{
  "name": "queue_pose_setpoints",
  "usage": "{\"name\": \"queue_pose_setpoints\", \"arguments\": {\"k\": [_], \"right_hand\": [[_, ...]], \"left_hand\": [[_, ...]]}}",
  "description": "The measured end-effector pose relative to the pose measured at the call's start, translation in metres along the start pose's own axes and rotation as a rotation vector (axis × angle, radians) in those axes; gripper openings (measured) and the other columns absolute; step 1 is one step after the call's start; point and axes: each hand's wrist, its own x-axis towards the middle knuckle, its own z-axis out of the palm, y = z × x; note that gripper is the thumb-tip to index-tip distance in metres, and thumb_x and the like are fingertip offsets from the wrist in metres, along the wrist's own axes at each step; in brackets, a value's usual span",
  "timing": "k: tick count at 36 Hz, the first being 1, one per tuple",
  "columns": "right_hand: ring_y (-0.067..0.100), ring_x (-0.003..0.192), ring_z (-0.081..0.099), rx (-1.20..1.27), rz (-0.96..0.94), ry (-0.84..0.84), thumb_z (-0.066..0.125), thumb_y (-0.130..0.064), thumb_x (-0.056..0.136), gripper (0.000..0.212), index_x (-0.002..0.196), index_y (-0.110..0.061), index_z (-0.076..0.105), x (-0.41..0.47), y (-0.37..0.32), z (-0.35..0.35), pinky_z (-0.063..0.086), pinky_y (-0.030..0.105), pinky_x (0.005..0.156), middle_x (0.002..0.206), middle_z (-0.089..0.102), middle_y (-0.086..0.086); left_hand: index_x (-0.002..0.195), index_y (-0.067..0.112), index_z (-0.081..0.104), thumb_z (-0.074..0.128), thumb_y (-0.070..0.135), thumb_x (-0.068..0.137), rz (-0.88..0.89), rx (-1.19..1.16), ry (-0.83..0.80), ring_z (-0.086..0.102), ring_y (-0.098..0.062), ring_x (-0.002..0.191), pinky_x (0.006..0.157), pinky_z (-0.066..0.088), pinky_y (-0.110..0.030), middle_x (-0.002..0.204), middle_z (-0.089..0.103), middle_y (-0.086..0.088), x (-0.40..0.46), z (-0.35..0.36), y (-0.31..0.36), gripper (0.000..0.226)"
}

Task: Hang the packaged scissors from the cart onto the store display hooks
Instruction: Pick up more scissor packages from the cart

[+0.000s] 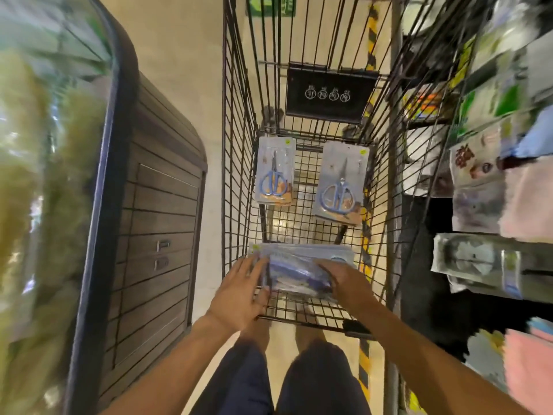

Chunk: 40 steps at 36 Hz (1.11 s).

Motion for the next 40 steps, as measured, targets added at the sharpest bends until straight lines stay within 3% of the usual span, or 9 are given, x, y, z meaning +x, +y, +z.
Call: {"name": "queue_pose_setpoints", "arguments": {"k": [4,8,12,15,19,24,33,36,40], "right_hand": [[0.025,0.110,0.067,0.193,0.064,0.125,0.062,-0.024,0.099,0.030,0.128,-0.023,0.068,-0.015,-0.018,-0.043,0.052,0.040,0.103,0.127,0.068,0.010],[0.011,0.121,0.051,0.449,0.128,0.191,0.044,0.000,0.104,0.044,0.147,-0.012,0.048,-0.028,-0.044,-0.080,0.041,0.015,0.099,0.133,0.052,-0.005],[0.015,0.123,0.052,0.671,0.099,0.283,0.043,-0.004,0.105,0.040,0.146,-0.005,0.044,-0.041,-0.071,-0.107,0.038,-0.004,0.085,0.133,0.050,-0.008],[0.011,0.116,0.058,0.764,0.090,0.230,0.047,-0.002,0.104,0.043,0.146,-0.009,0.044,-0.045,-0.087,-0.114,0.042,-0.001,0.081,0.134,0.054,-0.001],[0.010,0.119,0.065,0.786,0.116,0.120,0.051,-0.012,0.104,0.045,0.137,-0.042,0.048,-0.045,-0.100,-0.104,0.055,0.027,0.095,0.139,0.061,-0.002],[-0.005,0.093,0.070,0.829,0.147,0.018,0.046,-0.010,0.106,0.050,0.141,-0.044,0.035,-0.044,-0.110,-0.093,0.055,0.013,0.073,0.116,0.067,-0.009],[0.018,0.110,0.063,0.657,0.243,-0.005,0.049,-0.010,0.105,0.045,0.147,-0.027,0.046,-0.043,-0.068,-0.077,0.053,0.010,0.069,0.130,0.059,0.005],[0.016,0.123,0.056,0.435,0.230,-0.060,0.055,-0.012,0.101,0.051,0.149,-0.024,0.042,-0.034,-0.043,-0.062,0.045,0.013,0.091,0.144,0.052,0.000],[0.026,0.142,0.040,0.198,0.184,-0.139,0.059,-0.010,0.091,0.064,0.150,-0.022,0.042,-0.016,-0.016,-0.027,0.035,0.033,0.114,0.148,0.045,0.004]], "left_hand": [[0.160,0.019,0.019,0.025,0.065,0.092,0.031,-0.159,0.098,0.014,-0.021,0.154,0.125,0.015,-0.032,0.166,0.021,-0.004,-0.016,-0.028,0.013,0.082],[0.159,0.028,0.012,0.058,0.038,0.100,0.063,-0.446,0.161,0.017,-0.008,0.150,0.120,0.011,-0.021,0.163,0.021,0.007,-0.025,-0.053,0.031,0.076],[0.157,0.042,0.007,0.072,0.024,0.093,-0.011,-0.809,0.161,0.043,-0.010,0.140,0.106,0.041,-0.018,0.158,0.032,0.012,-0.030,-0.074,0.050,0.092],[0.157,0.042,0.004,0.074,0.009,0.089,-0.022,-0.998,0.183,0.058,0.002,0.114,0.073,0.053,-0.010,0.140,0.044,0.011,-0.032,-0.086,0.065,0.103],[0.150,0.052,0.011,0.081,0.008,0.082,0.016,-1.168,0.263,0.065,-0.003,0.112,0.075,0.057,-0.017,0.144,0.052,0.001,-0.030,-0.088,0.077,0.107],[0.154,0.049,0.011,0.088,0.011,0.075,-0.007,-1.180,0.383,0.059,-0.007,0.127,0.102,0.054,-0.037,0.144,0.053,0.013,-0.030,-0.083,0.078,0.117],[0.161,0.037,0.008,0.067,-0.011,0.089,0.037,-0.955,0.427,0.040,0.005,0.140,0.104,0.044,-0.012,0.163,0.030,0.012,-0.015,-0.075,0.061,0.105],[0.161,0.035,0.002,0.063,-0.010,0.092,0.042,-0.831,0.432,0.046,0.028,0.113,0.089,0.042,0.001,0.155,0.029,0.028,-0.006,-0.070,0.051,0.103],[0.161,0.039,0.000,0.065,0.003,0.095,0.025,-0.710,0.430,0.044,0.033,0.106,0.089,0.038,0.002,0.134,0.028,0.056,0.003,-0.066,0.040,0.099]]}}
